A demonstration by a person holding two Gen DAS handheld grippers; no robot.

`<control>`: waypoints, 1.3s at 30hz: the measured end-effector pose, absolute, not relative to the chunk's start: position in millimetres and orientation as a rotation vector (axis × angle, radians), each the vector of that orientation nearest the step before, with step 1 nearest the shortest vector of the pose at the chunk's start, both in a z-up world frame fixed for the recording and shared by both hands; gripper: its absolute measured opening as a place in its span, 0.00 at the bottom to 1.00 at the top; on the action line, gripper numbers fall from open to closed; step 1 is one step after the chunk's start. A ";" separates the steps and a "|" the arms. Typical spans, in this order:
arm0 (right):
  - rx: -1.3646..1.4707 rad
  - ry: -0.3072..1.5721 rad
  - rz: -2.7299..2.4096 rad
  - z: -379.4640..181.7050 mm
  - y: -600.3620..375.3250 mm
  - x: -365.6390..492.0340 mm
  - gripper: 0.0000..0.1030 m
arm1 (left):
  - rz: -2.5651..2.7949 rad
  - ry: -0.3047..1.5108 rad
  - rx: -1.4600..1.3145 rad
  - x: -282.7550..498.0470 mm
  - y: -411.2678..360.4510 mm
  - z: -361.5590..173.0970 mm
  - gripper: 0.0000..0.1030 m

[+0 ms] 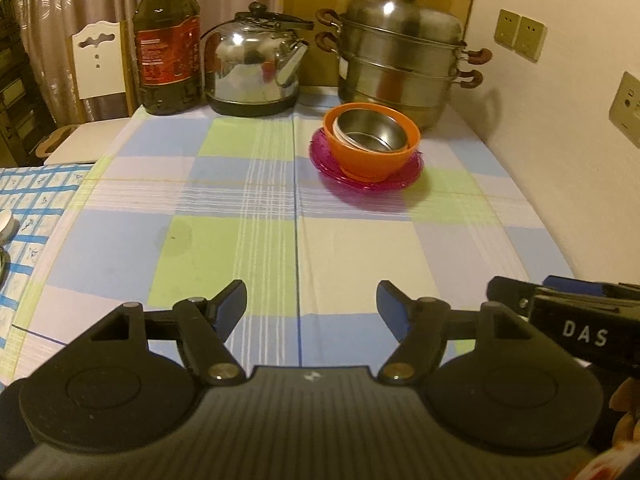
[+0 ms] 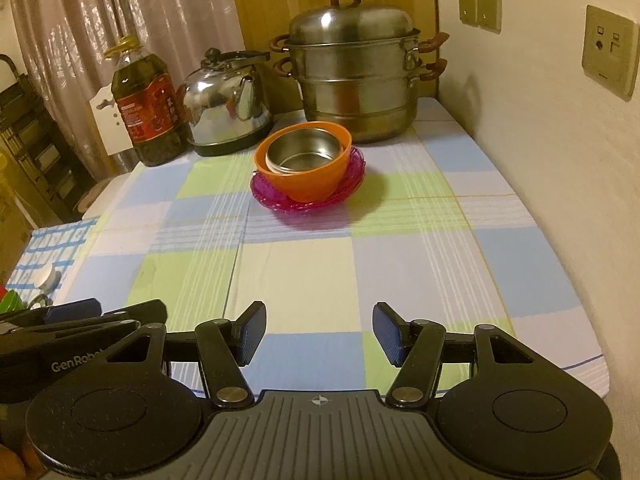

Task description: Organize plates and bowls

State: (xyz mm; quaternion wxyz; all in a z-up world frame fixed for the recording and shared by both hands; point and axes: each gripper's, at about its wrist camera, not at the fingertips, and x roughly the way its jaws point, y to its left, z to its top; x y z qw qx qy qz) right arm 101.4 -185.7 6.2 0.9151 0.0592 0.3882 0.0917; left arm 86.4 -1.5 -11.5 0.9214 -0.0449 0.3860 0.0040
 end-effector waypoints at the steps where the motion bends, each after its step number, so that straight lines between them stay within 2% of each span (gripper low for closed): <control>1: 0.119 0.800 0.191 5.7 -185.0 101.3 0.57 | 0.003 0.796 -0.092 86.0 -2.2 -12.1 0.68; 39: 0.106 0.814 0.173 0.1 -187.7 107.2 0.57 | -0.007 0.798 -0.076 87.1 -3.0 -13.7 0.68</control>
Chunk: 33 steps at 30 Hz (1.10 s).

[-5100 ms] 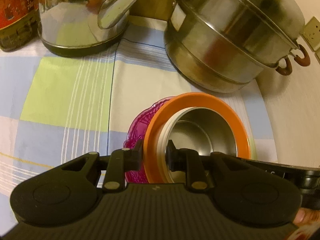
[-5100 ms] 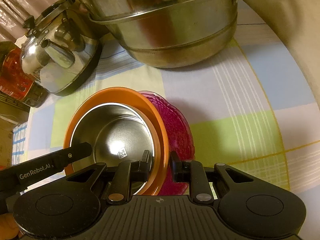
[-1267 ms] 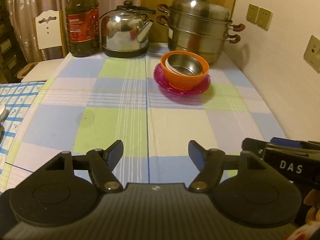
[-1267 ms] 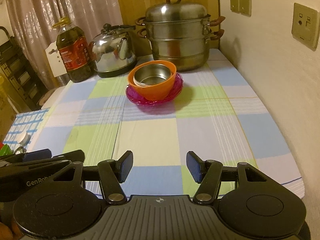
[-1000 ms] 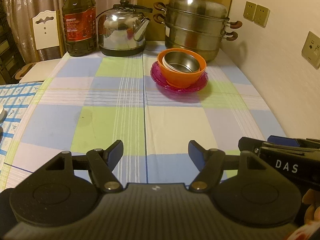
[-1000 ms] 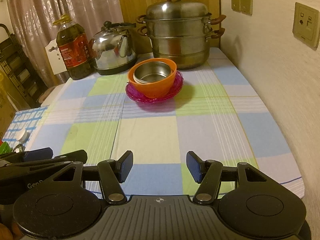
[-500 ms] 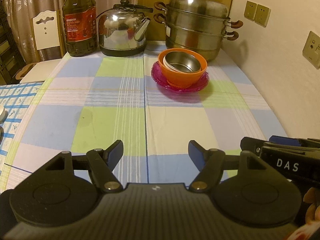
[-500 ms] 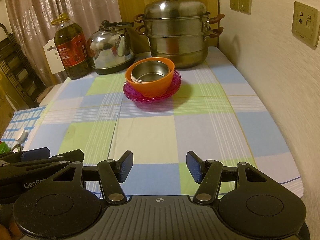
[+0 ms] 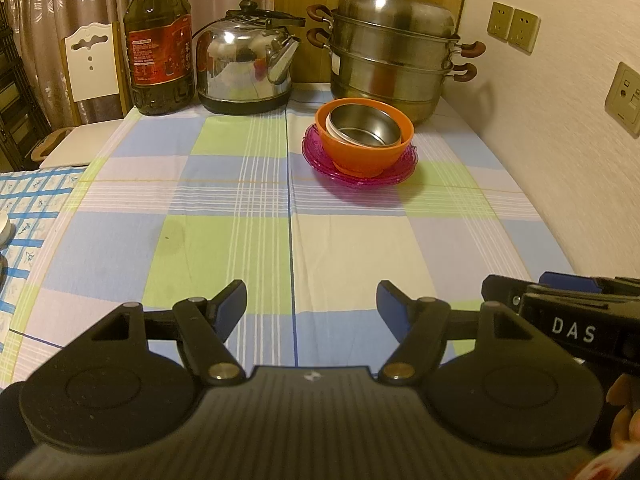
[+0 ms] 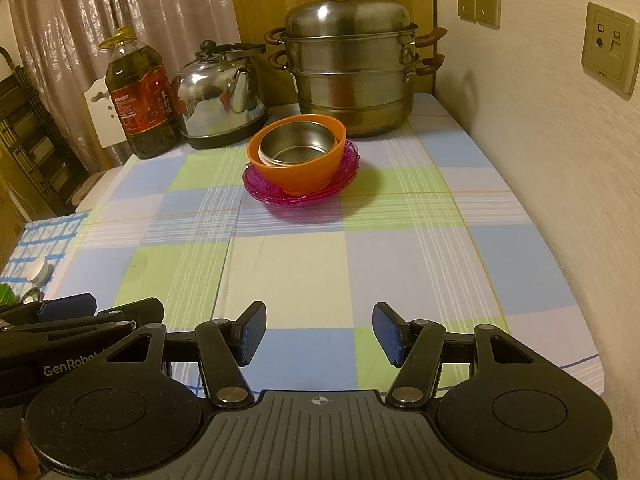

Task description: Organize plates and bowls

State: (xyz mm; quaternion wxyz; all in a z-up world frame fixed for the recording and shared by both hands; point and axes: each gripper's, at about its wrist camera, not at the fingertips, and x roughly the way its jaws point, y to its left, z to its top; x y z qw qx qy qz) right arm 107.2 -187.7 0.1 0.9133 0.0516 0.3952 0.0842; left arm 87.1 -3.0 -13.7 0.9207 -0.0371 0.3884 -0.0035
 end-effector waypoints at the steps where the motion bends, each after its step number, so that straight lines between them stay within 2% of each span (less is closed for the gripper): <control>1: 0.105 0.813 0.174 0.2 -187.5 107.1 0.57 | -0.007 0.798 -0.075 86.9 -3.2 -13.8 0.68; 33: 0.110 0.819 0.169 -2.2 -189.0 106.2 0.57 | -0.009 0.800 -0.078 87.5 -6.0 -13.3 0.68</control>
